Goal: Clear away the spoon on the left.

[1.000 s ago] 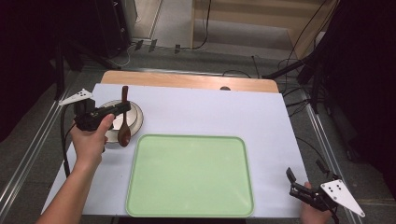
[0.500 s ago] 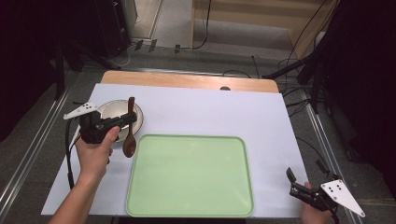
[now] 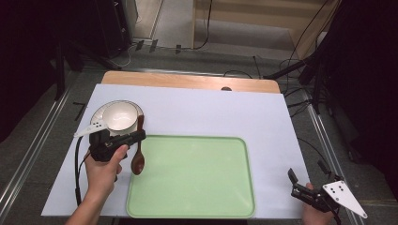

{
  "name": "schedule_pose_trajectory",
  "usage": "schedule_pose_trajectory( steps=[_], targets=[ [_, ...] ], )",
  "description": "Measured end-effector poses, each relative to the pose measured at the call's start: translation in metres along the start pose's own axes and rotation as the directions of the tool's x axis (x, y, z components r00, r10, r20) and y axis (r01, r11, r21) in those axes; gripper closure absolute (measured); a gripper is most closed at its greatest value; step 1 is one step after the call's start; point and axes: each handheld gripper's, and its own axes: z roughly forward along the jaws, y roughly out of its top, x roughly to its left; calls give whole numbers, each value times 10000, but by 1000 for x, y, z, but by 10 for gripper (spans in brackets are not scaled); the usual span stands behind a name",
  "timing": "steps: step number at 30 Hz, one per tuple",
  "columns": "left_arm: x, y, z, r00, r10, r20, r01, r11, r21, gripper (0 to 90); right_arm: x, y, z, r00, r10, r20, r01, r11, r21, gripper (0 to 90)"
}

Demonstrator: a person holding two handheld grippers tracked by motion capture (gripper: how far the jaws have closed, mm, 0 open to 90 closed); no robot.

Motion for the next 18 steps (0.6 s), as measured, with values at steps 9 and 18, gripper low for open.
schedule_pose_trajectory(
  steps=[9, 18],
  targets=[
    [-3, -20, -4, 9991, -340, 251, 337, 9993, 131, 857, 0, 0, 0, 10000, -9, 4, 9, 10000, 3, 0],
    [-6, -35, -7, 9955, -743, 580, 715, 9962, 488, 857, -1, 0, -1, 10000, 18, -36, -18, 10000, -46, 0]
  ],
)
